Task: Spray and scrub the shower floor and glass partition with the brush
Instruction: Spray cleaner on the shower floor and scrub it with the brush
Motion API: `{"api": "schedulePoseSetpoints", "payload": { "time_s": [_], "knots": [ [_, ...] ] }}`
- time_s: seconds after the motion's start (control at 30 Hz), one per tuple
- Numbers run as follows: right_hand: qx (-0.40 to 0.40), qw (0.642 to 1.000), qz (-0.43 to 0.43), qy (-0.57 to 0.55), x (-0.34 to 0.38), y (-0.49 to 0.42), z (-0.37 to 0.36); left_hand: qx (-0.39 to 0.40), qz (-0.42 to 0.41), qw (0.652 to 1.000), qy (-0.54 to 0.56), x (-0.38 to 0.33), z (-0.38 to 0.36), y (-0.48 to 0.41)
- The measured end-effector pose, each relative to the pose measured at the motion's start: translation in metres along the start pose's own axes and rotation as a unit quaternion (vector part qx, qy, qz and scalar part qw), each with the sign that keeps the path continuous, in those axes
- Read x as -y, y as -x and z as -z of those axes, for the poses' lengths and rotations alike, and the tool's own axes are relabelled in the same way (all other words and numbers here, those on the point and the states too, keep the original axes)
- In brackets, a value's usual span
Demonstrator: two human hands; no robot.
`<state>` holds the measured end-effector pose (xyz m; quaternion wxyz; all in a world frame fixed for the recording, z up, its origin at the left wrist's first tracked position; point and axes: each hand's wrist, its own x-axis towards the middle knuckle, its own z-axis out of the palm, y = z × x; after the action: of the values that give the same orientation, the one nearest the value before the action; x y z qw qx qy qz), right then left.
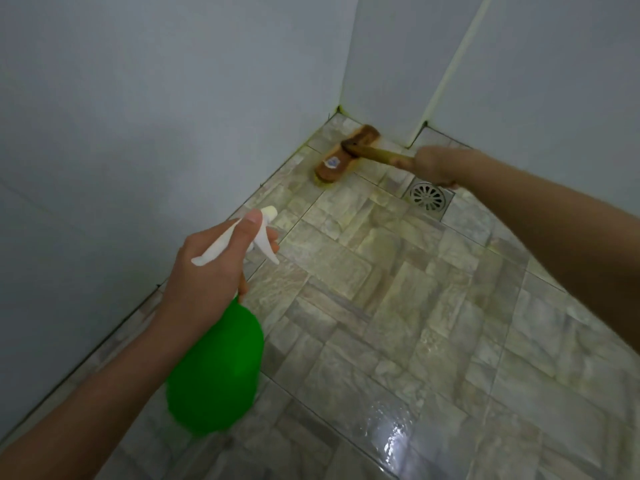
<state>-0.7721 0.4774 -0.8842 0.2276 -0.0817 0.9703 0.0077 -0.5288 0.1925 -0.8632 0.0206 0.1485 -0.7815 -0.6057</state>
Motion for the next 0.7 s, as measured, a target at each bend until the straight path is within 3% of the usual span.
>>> {"api": "schedulePoseSetpoints", "payload": {
  "time_s": [0.1, 0.27, 0.5, 0.7],
  "knots": [
    [0.021, 0.999, -0.005, -0.031, -0.014, 0.001, -0.028, 0.015, -0.013, 1.0, -0.004, 0.003, -0.008, 0.003],
    [0.054, 0.994, -0.095, -0.024, -0.098, 0.062, -0.033, 0.006, 0.003, 1.0, -0.003, -0.005, 0.0, 0.008],
    [0.027, 0.992, -0.068, -0.102, -0.046, 0.029, -0.046, 0.02, 0.004, 1.0, 0.005, 0.003, -0.003, 0.011],
    [0.03, 0.987, -0.131, -0.093, -0.104, 0.084, -0.072, 0.012, 0.018, 1.0, 0.013, -0.003, 0.003, 0.019]
  ]
}}
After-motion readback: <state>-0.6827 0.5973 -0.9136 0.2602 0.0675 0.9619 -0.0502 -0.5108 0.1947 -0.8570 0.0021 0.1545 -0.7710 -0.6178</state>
